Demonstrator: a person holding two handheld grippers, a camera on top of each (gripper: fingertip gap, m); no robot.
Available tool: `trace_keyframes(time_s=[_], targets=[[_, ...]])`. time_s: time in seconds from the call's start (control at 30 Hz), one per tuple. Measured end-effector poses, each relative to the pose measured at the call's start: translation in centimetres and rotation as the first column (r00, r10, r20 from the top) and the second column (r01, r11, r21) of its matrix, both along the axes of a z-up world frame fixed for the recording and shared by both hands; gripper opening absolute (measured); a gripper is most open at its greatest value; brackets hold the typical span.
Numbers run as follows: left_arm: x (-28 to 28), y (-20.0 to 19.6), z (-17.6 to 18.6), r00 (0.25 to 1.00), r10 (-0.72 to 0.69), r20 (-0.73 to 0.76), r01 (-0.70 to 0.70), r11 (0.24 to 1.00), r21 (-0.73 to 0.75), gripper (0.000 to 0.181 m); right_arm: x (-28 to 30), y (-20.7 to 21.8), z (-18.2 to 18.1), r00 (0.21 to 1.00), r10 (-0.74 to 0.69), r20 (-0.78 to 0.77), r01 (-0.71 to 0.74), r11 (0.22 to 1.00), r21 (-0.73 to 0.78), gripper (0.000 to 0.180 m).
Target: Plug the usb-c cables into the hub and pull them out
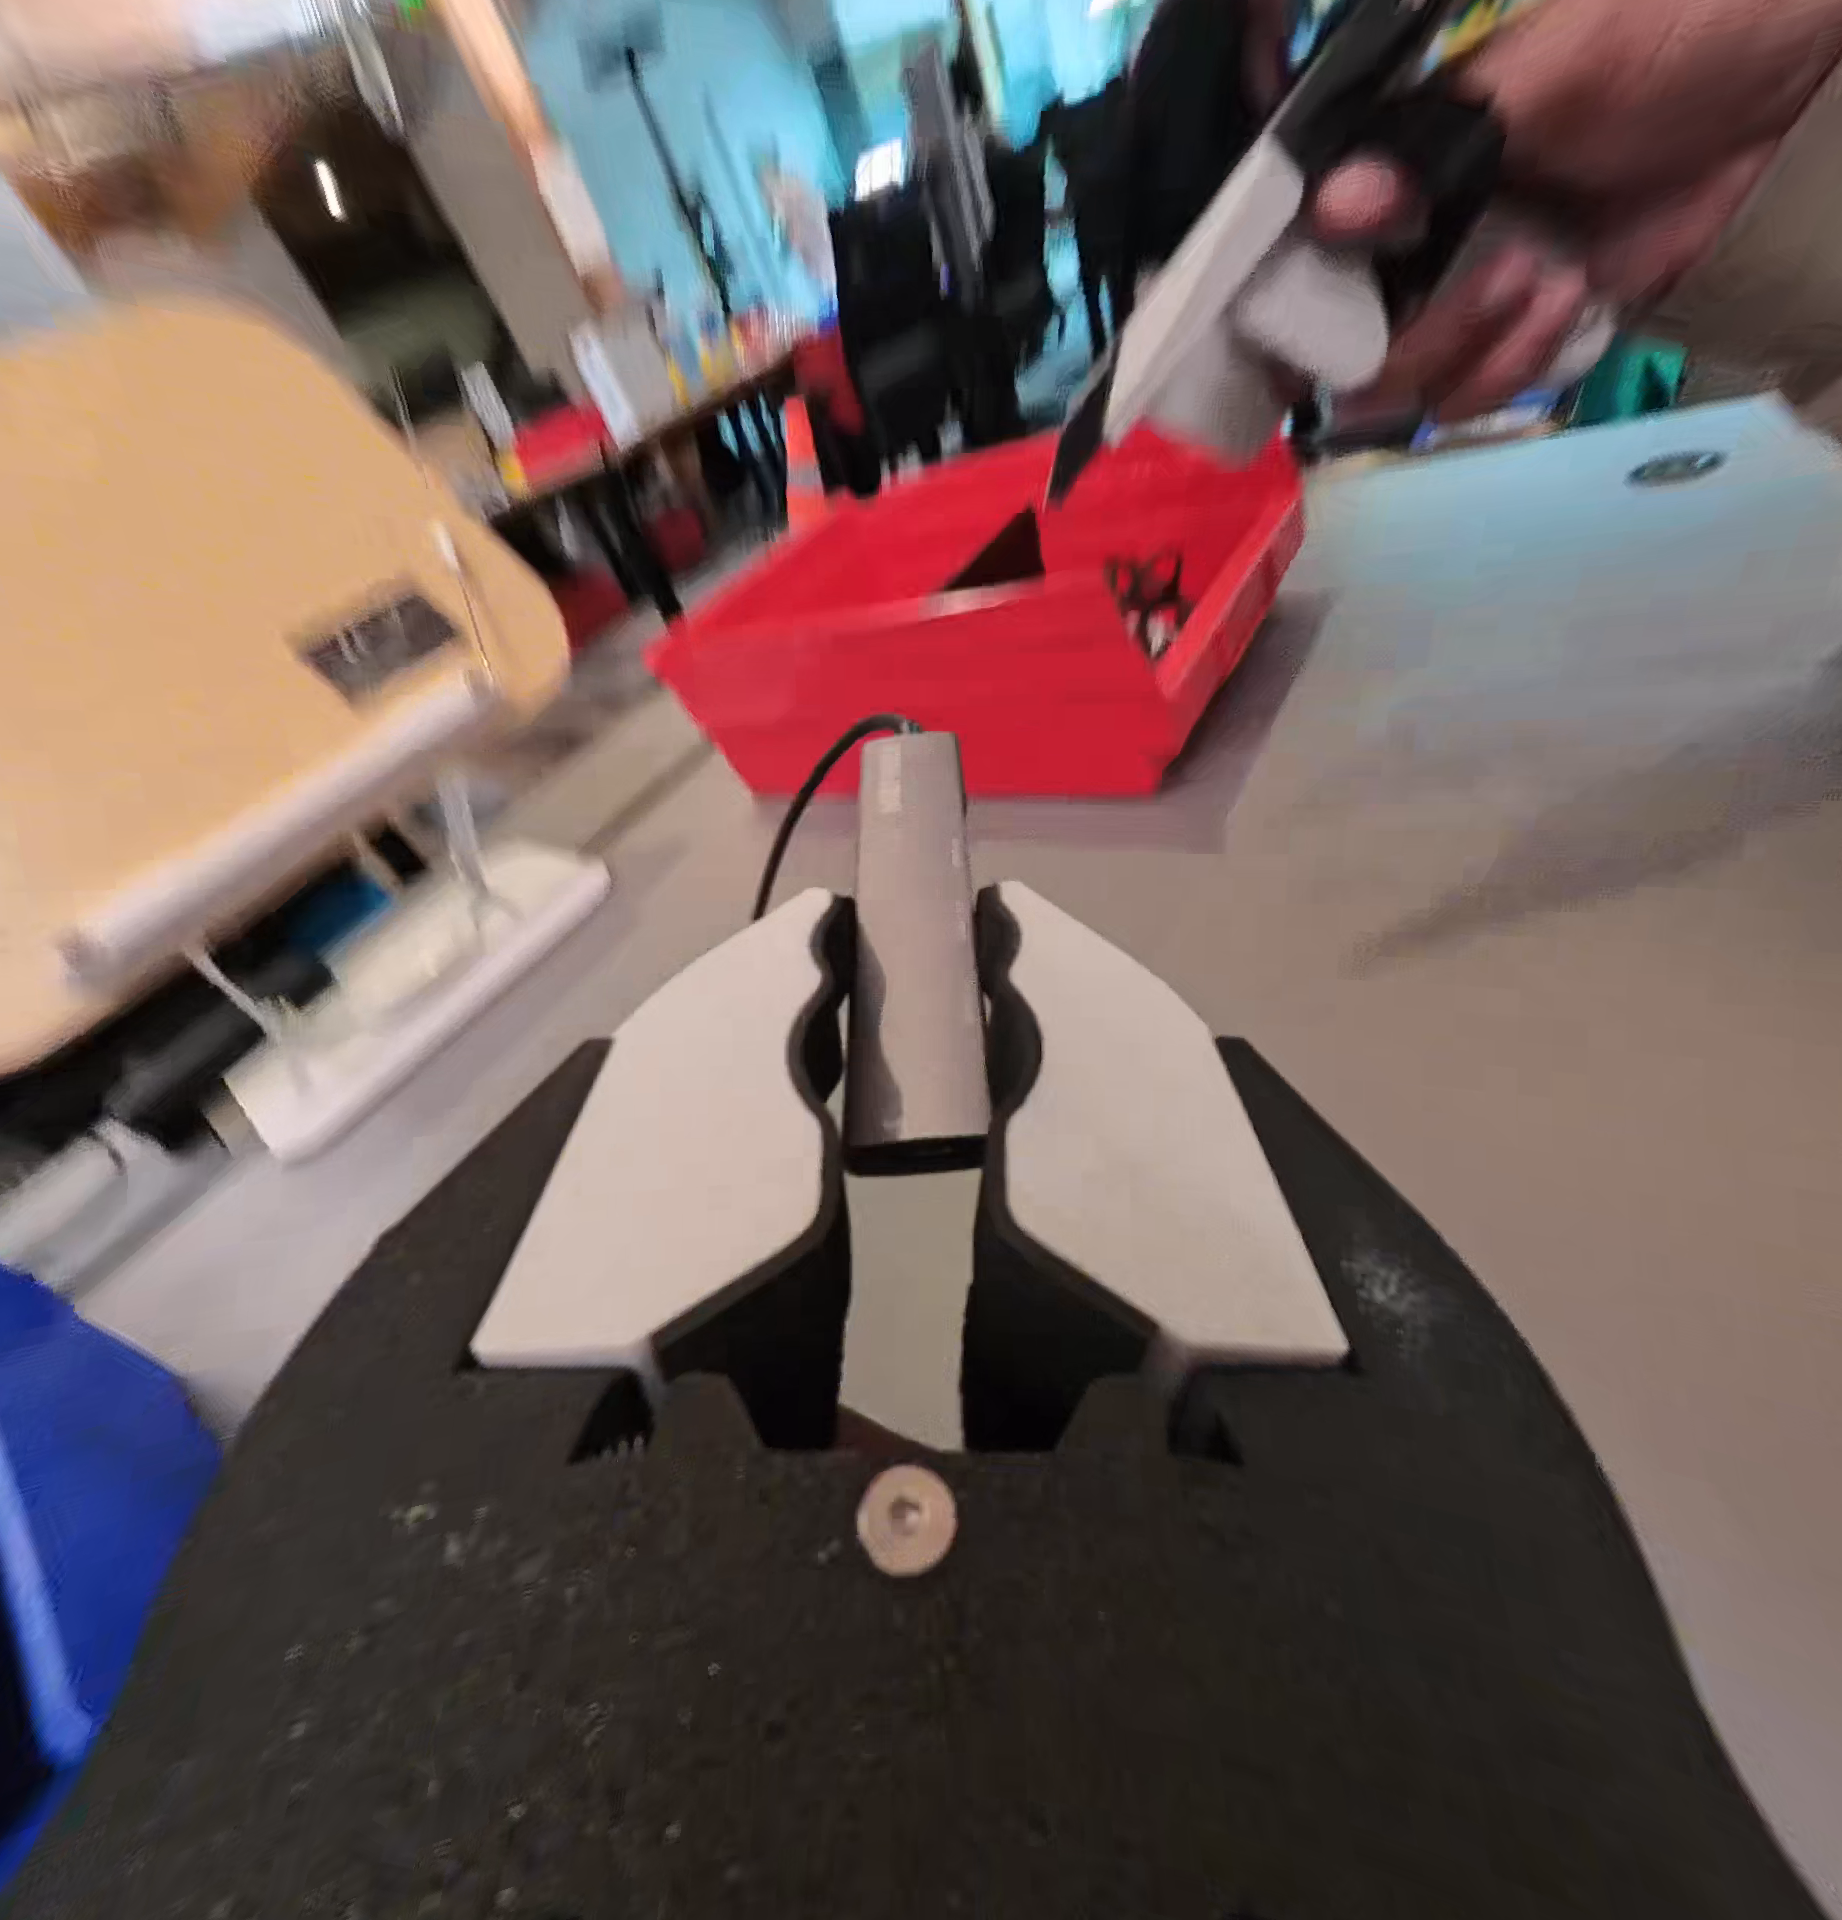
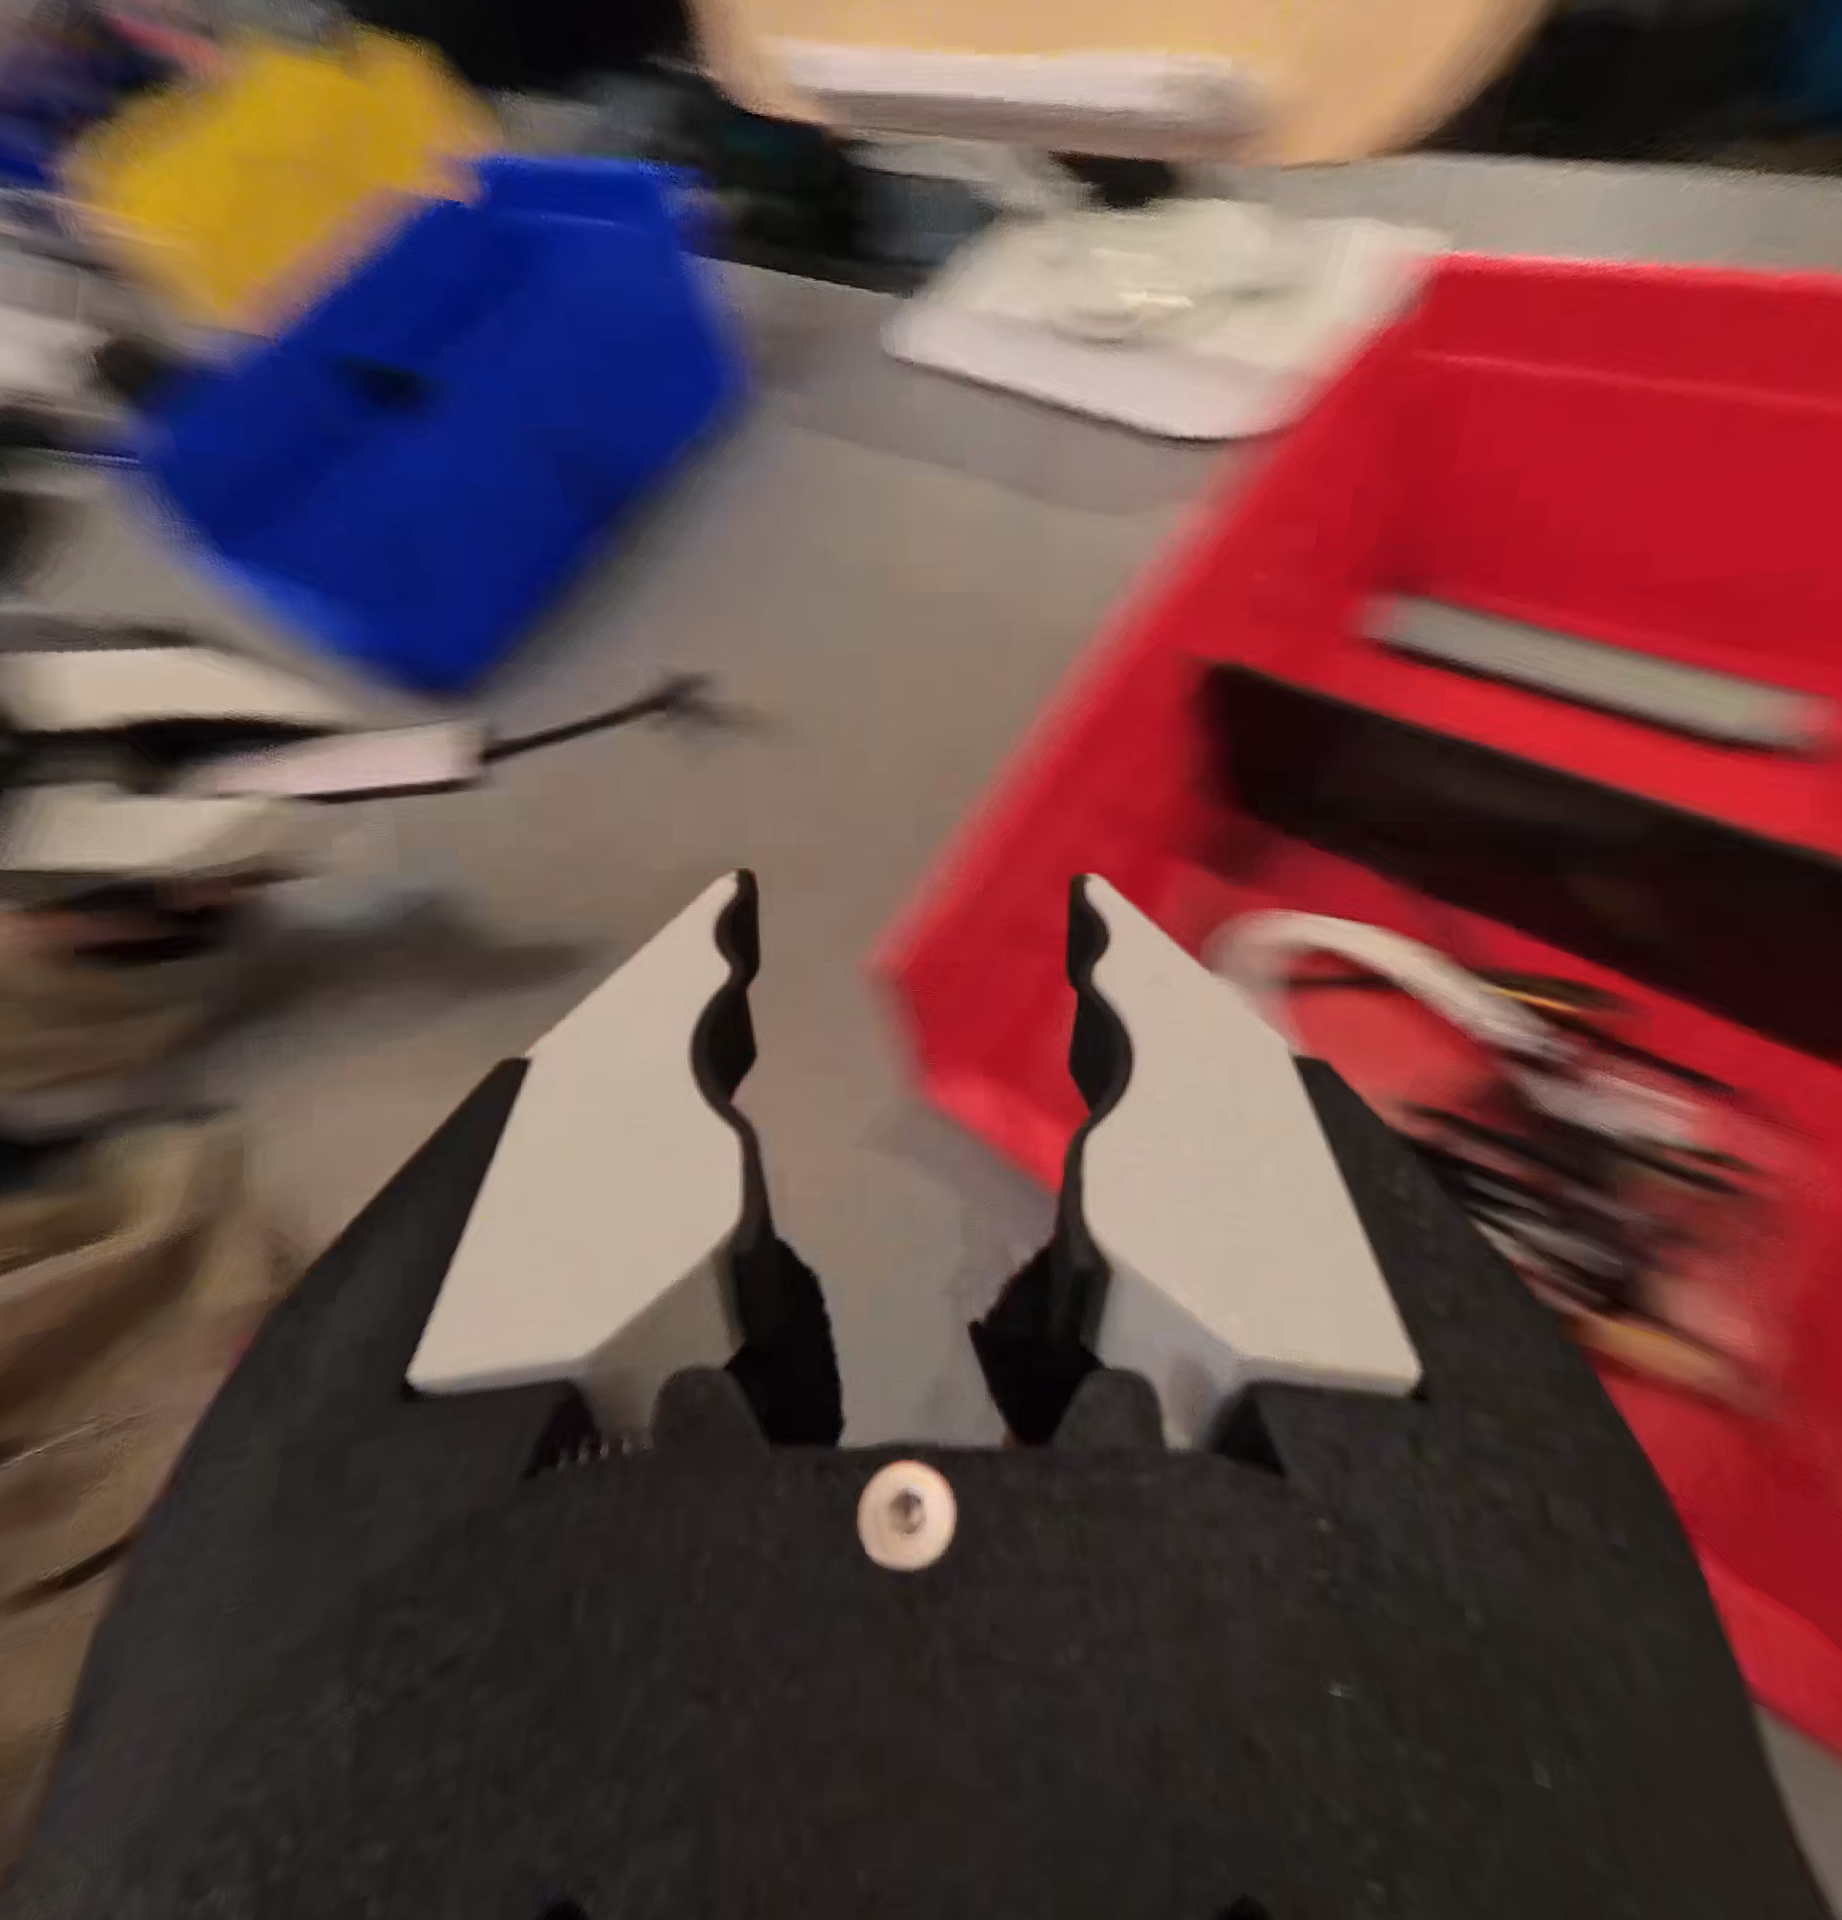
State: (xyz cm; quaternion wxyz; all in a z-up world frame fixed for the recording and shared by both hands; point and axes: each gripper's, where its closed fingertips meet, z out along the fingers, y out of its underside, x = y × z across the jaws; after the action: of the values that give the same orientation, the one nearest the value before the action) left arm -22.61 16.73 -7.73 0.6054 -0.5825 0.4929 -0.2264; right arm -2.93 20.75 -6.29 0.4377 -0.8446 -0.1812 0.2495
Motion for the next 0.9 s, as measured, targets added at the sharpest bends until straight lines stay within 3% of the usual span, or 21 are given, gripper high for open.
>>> trace_keyframes(time_s=[0.07, 0.27, 0.33, 0.4, 0.57, 0.67, 0.8, 0.9], targets=[[0.2, -1.4, 2.1, 0.998, -0.035, 0.043, 0.028, 0.989, 0.146, 0.023, -7.2, -3.6, 0.6, 0.935, 0.241, -0.260, -0.259, 0.965, -0.040, 0.062], [1.0, -4.2, 3.8, 0.997, -0.081, 0.021, 0.068, 0.933, 0.354, 0.023, -17.7, -6.4, 0.6, 0.695, 0.391, -0.603, -0.484, 0.875, 0.008, 0.055], [1.1, -4.6, 3.4, 0.995, -0.103, 0.005, 0.094, 0.920, 0.382, 0.023, -18.0, -6.7, 2.0, 0.625, 0.405, -0.668, -0.501, 0.864, 0.055, 0.046], [1.1, -4.8, 3.2, 0.993, -0.118, 0.004, 0.106, 0.911, 0.399, 0.023, -18.0, -7.4, 2.5, 0.584, 0.443, -0.680, -0.533, 0.841, 0.089, 0.010], [1.3, -3.6, 1.4, 0.996, -0.070, -0.045, 0.082, 0.935, 0.344, 0.027, -17.4, -6.8, 1.7, 0.655, 0.427, -0.623, -0.517, 0.855, 0.043, 0.008], [0.6, -3.1, 0.9, 0.997, -0.072, -0.027, 0.077, 0.963, 0.258, 0.033, -13.9, -5.4, 4.8, 0.701, 0.423, -0.574, -0.437, 0.891, 0.124, 0.008], [-0.1, -1.7, 0.6, 0.998, -0.057, 0.026, 0.053, 0.991, 0.119, 0.021, -4.6, -1.1, 11.4, 0.814, 0.267, -0.515, -0.187, 0.961, 0.203, 0.008], [-0.2, -0.5, -0.2, 1.000, -0.022, 0.022, 0.020, 0.997, 0.070, 0.019, 1.6, 3.1, 11.3, 0.841, 0.097, -0.533, -0.070, 0.995, 0.072, 0.008]])
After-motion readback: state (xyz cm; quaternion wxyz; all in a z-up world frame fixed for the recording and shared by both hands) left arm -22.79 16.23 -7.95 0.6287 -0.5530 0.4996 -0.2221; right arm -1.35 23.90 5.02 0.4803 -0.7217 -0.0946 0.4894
